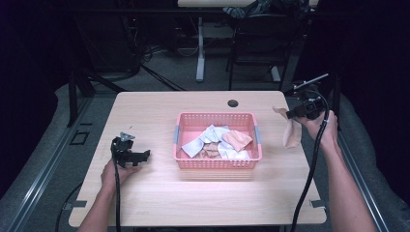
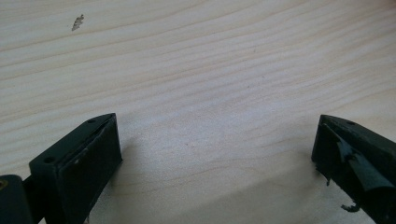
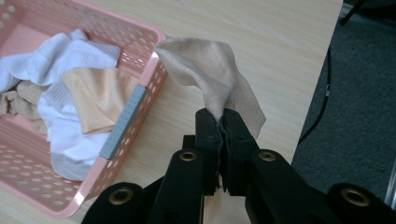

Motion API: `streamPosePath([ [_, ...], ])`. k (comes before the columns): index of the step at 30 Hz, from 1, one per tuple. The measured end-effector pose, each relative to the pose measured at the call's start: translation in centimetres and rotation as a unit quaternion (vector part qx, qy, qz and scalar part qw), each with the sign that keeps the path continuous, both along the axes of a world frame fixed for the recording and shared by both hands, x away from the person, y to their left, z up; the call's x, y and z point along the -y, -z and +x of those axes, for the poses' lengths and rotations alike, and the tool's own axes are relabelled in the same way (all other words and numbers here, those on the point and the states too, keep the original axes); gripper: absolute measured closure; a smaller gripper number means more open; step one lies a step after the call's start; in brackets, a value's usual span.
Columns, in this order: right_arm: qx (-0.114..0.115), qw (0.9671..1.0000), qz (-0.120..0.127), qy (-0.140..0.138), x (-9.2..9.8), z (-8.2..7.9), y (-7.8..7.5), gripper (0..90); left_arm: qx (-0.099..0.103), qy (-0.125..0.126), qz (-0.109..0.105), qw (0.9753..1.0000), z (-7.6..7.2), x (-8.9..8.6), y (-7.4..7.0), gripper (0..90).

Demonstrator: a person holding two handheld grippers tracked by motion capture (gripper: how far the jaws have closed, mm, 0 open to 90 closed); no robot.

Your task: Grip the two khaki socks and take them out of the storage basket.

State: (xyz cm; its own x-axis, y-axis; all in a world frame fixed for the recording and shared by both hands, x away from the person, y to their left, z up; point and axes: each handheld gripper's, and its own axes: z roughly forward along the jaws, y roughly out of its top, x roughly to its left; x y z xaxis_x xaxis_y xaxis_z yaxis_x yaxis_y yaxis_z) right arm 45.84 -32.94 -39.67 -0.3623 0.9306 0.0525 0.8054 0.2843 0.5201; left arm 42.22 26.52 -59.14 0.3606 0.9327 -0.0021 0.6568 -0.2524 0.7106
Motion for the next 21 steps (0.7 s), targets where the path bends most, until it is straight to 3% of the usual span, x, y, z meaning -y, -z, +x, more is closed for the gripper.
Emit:
streamPosePath([
  [1, -0.01, 0.9999, -0.003, 0.009, 0.4, 0.2, 1.2, 86.7, 0.0, 0.0, 0.0, 1.0, 0.0, 0.0, 0.0, 1.0],
  [3, -0.016, 0.9998, -0.003, 0.012, 0.4, 0.2, 1.6, 86.7, 0.0, 0.0, 0.0, 1.0, 0.0, 0.0, 0.0, 1.0],
  [7, -0.039, 0.9991, -0.008, 0.016, 0.7, 0.8, 4.5, 86.7, 0.0, 0.0, 0.0, 1.0, 0.0, 0.0, 0.0, 1.0],
  [9, -0.043, 0.9989, -0.006, 0.018, 0.7, 0.9, 4.9, 86.7, 0.0, 0.0, 0.0, 1.0, 0.0, 0.0, 0.0, 1.0],
  [10, -0.048, 0.9986, 0.003, 0.021, 0.9, 1.2, 5.9, 86.6, 0.0, 0.0, 0.0, 1.0, 0.0, 0.0, 0.0, 1.0],
  [21, -0.09, 0.9957, -0.009, 0.023, 0.1, 2.0, 10.6, 86.4, 0.0, 0.0, 0.0, 1.0, 0.0, 0.0, 0.0, 1.0],
])
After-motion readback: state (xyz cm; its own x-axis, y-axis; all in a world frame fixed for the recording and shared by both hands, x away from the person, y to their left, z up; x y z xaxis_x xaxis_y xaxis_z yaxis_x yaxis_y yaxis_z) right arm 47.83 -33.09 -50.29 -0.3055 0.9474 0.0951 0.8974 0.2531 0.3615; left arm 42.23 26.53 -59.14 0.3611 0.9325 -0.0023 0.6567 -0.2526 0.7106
